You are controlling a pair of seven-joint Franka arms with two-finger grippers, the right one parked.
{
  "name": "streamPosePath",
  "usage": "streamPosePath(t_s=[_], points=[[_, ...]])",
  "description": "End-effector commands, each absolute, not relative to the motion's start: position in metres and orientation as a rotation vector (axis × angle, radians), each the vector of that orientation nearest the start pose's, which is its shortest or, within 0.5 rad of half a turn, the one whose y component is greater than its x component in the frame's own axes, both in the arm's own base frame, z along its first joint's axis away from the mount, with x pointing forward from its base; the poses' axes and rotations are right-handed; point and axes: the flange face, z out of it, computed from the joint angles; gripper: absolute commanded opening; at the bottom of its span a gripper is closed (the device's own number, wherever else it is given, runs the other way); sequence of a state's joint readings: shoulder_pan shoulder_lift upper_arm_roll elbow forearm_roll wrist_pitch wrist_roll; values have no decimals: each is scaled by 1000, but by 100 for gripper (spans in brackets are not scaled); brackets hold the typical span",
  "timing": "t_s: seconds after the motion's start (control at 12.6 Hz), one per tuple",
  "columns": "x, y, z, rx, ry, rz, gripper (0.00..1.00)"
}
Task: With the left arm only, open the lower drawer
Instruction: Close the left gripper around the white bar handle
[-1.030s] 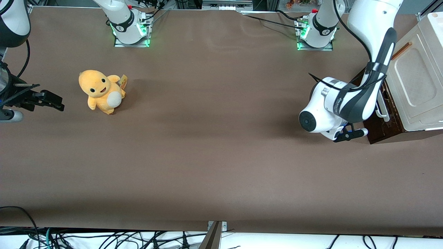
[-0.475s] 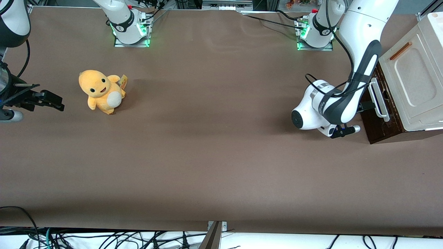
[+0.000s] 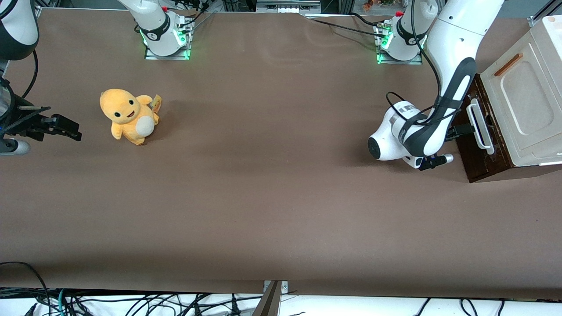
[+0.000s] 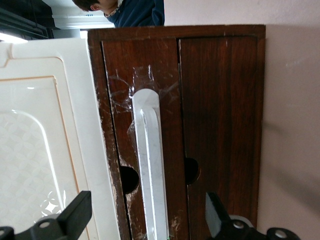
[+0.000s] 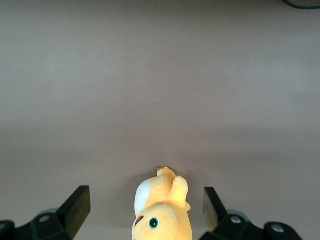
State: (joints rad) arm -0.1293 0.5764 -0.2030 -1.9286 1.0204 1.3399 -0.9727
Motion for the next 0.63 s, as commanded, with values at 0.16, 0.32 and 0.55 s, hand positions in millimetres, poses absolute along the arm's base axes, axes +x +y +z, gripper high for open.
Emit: streamPosePath(t_s=[0.16,0.32,0.55], points=[[522,-50,193,-1745,-157,286,100],[520,-40,179,-1709,-180,246,100],[518,-31,172,-1687,-168,236,100]])
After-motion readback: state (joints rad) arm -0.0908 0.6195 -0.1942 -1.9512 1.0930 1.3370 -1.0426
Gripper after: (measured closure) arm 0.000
